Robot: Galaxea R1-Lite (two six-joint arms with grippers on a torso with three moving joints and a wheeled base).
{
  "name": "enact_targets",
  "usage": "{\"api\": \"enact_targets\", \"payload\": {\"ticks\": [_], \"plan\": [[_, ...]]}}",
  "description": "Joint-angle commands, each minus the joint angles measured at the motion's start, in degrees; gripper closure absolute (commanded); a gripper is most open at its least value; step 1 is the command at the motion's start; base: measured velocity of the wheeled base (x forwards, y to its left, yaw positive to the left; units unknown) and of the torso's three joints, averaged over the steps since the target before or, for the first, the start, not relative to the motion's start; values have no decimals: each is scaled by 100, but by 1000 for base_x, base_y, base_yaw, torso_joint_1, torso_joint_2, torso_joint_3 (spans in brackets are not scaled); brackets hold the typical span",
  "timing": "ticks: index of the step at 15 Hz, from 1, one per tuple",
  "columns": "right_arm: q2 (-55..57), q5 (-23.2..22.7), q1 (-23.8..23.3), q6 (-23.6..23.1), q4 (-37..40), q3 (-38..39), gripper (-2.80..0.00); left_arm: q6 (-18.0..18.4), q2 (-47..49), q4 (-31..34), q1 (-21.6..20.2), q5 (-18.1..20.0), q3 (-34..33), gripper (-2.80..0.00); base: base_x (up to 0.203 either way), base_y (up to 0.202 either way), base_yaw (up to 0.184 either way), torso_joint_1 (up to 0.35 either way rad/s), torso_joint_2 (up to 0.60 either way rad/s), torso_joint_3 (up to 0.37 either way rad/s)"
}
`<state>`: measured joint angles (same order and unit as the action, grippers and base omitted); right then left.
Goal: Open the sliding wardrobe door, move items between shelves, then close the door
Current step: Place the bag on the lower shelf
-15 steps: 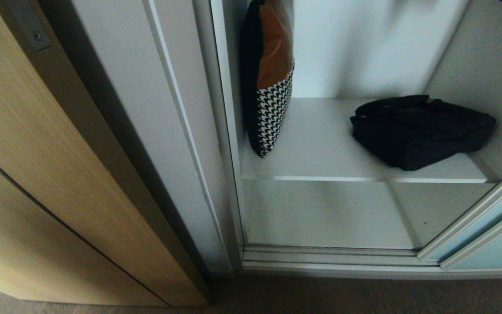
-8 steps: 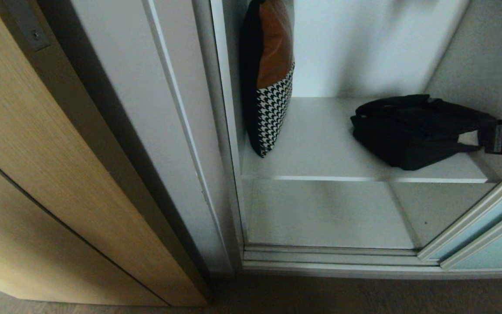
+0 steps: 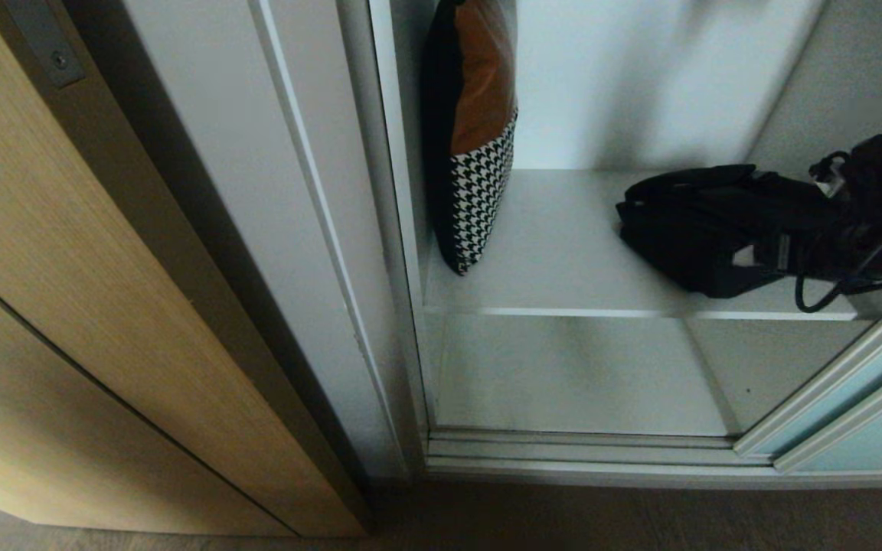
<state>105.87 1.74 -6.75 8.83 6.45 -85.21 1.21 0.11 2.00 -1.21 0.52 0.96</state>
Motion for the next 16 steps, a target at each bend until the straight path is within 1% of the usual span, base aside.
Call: {"api": "enact_targets", "payload": {"ticks": [1,3,7,10,13,14,16], "plan": [[436,-306,-2,477,16,-588,-280,2,7,2,-11,0,0,0,0,0,0,0,0,0],[590,-522,-3,971,28,-973,-280,2,7,2,-2,0,0,0,0,0,0,0,0,0],[1365,-524,-84,1887,46,-1803,-280,2,7,2,-3,0,0,0,0,0,0,0,0,0],[1708,-624,-250,2633,289,-2036,-280,2,7,2,-2,0,0,0,0,0,0,0,0,0],[1939,-954,-402,3146,423,-2460,-280,2,7,2,-9,0,0,0,0,0,0,0,0,0],[2010,-1143,-517,3365,494,-2545,-280,2,7,2,-2,0,0,0,0,0,0,0,0,0],[1996,-1441,-636,3524,498,-2553,-280,2,7,2,-2,0,0,0,0,0,0,0,0,0]]}}
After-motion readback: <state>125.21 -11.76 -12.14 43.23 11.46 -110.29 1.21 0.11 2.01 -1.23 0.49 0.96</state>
